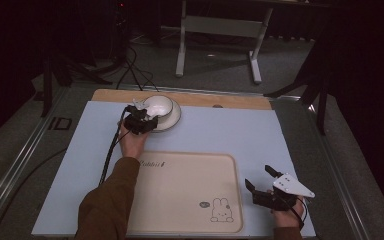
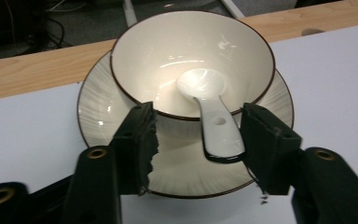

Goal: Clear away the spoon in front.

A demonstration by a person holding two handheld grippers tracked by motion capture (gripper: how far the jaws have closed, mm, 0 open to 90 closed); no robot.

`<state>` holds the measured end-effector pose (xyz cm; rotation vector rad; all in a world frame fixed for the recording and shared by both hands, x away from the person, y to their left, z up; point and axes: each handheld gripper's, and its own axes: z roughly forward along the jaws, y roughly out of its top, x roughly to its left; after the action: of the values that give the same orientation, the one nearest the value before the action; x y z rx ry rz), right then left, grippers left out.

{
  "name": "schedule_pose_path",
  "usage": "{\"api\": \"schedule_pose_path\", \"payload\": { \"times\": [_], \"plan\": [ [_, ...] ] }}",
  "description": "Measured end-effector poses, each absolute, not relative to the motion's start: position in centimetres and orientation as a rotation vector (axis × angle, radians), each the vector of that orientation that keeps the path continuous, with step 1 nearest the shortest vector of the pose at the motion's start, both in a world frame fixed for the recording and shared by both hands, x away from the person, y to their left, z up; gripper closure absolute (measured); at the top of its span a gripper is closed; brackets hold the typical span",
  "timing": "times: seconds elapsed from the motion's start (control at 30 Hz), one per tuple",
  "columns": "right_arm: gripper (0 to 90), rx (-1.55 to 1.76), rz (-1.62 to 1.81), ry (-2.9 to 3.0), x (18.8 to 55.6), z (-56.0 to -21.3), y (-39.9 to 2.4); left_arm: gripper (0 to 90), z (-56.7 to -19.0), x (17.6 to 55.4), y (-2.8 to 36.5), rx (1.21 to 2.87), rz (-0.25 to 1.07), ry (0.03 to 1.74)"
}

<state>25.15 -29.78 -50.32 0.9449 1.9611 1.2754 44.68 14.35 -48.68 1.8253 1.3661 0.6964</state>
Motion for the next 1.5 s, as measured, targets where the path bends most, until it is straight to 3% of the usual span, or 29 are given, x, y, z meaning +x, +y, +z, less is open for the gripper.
{"api": "schedule_pose_path", "payload": {
  "times": [0.3,0.47,0.67,1.5],
  "plan": [
    [14.1,0.946,1.272,1.955,25.1,-50.3,-29.9,70.1,-48.3,44.3,13.5,1.790,0.672,1.349],
    [14.1,0.944,1.269,1.956,25.1,-50.3,-29.9,65.6,-48.7,44.5,13.4,1.796,0.671,1.369],
    [14.1,0.944,1.270,1.956,25.1,-50.3,-29.9,71.6,-48.6,44.6,13.4,1.784,0.685,1.371],
    [14.1,0.943,1.270,1.956,25.1,-50.3,-29.9,73.9,-46.8,43.5,13.4,1.802,0.736,1.317]
  ]
}}
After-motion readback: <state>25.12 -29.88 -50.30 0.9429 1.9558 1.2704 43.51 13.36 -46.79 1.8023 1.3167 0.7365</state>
